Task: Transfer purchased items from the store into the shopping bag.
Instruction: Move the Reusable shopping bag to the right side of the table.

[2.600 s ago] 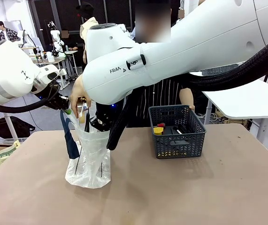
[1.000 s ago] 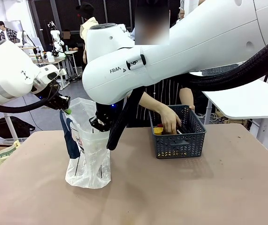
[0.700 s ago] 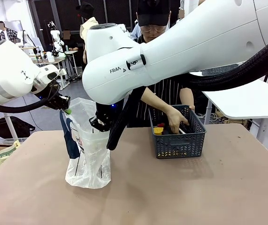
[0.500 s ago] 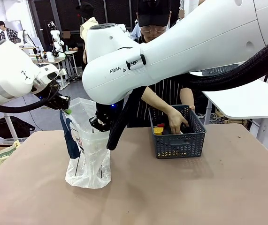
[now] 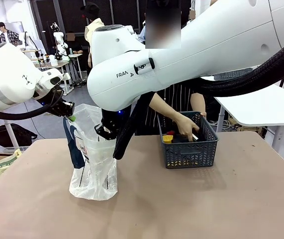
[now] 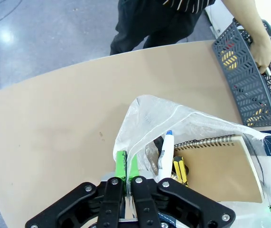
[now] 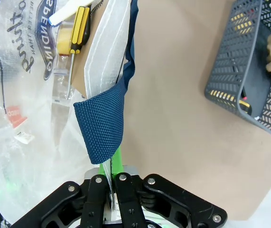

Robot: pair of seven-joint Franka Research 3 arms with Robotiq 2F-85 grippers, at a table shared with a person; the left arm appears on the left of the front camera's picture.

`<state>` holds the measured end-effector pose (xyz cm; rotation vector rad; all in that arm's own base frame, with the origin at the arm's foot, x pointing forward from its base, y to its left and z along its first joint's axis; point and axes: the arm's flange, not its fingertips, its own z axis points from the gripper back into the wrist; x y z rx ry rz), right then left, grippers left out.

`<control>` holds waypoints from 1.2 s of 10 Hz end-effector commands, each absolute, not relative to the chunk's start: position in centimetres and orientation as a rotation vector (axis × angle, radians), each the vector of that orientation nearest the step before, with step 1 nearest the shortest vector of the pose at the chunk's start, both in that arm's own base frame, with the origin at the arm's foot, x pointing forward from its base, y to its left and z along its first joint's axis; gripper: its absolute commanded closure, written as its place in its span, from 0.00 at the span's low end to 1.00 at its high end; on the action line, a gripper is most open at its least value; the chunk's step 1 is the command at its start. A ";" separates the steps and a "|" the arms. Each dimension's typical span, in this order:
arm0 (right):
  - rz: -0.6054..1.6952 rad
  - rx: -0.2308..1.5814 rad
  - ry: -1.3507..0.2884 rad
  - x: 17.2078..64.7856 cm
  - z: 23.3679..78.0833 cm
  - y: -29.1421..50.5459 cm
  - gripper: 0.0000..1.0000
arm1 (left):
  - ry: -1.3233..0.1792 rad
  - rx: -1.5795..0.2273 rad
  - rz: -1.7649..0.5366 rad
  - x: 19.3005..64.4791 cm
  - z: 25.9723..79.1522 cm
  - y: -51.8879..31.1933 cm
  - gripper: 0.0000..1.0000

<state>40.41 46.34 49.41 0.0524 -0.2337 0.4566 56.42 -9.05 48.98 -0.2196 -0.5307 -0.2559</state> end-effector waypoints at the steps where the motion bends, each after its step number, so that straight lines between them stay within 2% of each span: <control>1: 0.469 0.059 -0.237 40.4 49.5 46.3 1.00 | -0.535 -0.226 -0.243 56.1 49.2 -8.7 1.00; 12: 0.469 0.059 -0.237 40.4 49.5 46.3 1.00 | -0.535 -0.226 -0.243 56.1 49.2 -8.7 1.00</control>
